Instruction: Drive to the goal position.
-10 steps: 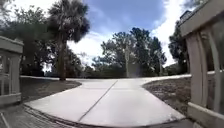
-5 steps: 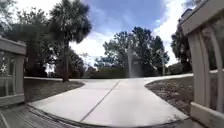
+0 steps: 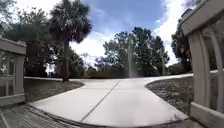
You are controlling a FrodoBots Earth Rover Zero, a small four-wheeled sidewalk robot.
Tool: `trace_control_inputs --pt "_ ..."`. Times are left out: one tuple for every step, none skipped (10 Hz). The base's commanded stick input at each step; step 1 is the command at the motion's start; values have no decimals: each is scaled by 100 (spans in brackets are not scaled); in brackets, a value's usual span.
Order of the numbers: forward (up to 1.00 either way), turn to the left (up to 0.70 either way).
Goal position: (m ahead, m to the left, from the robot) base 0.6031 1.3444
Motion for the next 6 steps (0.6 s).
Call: trace_control_inputs --pt "0 45" --pt "0 45" --pt "0 45" --pt "0 45" --pt "0 45" --pt "0 45"
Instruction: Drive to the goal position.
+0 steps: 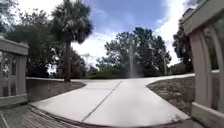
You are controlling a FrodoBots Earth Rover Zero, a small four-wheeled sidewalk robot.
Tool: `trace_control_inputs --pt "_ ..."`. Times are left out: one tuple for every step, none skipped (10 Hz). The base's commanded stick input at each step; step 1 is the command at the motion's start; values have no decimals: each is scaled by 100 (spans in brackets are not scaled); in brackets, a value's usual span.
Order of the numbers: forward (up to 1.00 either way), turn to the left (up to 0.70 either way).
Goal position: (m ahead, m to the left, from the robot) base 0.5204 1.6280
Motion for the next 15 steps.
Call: trace_control_inputs --pt "0 45" --pt "0 45" --pt "0 45" --pt "0 45" --pt "0 45" --pt "0 45" --pt "0 45" --pt "0 45" --pt "0 45" --pt "0 45" --pt "0 45" --pt "0 45" --pt "0 45" --pt "0 45" --pt "0 45"
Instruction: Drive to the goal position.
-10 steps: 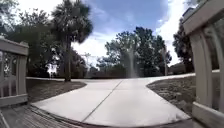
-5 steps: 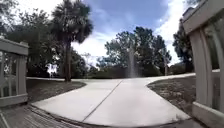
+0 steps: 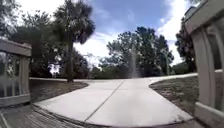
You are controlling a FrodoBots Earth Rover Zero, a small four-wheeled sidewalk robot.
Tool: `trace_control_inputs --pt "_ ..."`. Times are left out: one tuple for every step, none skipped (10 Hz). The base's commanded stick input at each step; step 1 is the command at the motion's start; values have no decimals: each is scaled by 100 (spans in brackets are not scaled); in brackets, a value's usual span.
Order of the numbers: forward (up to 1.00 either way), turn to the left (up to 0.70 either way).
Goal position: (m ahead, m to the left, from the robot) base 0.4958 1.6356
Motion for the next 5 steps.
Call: trace_control_inputs --pt "0 45" --pt "0 45" --pt "0 45" --pt "0 45" --pt "0 45"
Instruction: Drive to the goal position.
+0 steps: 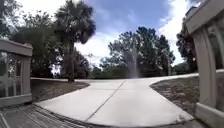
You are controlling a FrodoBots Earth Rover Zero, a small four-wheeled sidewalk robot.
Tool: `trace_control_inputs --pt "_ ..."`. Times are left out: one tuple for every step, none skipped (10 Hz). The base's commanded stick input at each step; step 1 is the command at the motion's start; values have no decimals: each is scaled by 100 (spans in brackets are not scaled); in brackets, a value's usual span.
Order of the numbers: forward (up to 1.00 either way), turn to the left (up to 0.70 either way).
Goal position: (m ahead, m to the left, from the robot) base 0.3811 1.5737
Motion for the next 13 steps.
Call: trace_control_inputs --pt "0 45" --pt "0 45" --pt "0 45" --pt "0 45" --pt "0 45" --pt "0 45" --pt "0 45" --pt "0 45" --pt "0 45" --pt "0 45" --pt "0 45" --pt "0 45" --pt "0 45"
